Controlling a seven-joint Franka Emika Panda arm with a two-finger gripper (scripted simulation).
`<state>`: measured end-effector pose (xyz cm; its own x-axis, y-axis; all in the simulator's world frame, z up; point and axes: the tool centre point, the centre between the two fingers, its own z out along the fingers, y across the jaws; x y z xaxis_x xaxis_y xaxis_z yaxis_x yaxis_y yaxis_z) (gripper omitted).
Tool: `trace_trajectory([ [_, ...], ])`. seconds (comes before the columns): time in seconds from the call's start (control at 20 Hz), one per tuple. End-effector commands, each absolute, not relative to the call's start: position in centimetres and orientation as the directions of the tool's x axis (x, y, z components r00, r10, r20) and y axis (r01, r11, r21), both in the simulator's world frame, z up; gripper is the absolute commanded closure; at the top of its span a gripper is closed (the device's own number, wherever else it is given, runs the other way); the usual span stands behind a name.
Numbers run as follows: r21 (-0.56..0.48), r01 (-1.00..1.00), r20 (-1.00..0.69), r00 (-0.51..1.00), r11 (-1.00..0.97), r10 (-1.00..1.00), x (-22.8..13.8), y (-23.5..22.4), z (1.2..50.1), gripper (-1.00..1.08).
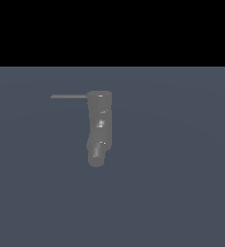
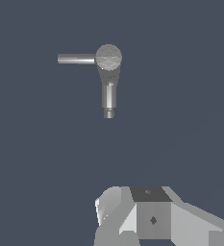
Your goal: Turn on the faucet by rotating a designated handle.
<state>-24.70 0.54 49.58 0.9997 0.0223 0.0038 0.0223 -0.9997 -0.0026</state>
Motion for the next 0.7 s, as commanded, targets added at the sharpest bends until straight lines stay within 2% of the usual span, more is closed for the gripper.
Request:
trace_trajectory([
  [0.0, -0.003, 0.022, 0.004, 1.0, -1.0, 0.022, -24.7, 0.5, 49.6, 1.08],
  [0.65, -0.003, -0.064, 0.003, 0.998, -0.998, -0.064, -24.2, 2.4, 47.9, 1.08],
])
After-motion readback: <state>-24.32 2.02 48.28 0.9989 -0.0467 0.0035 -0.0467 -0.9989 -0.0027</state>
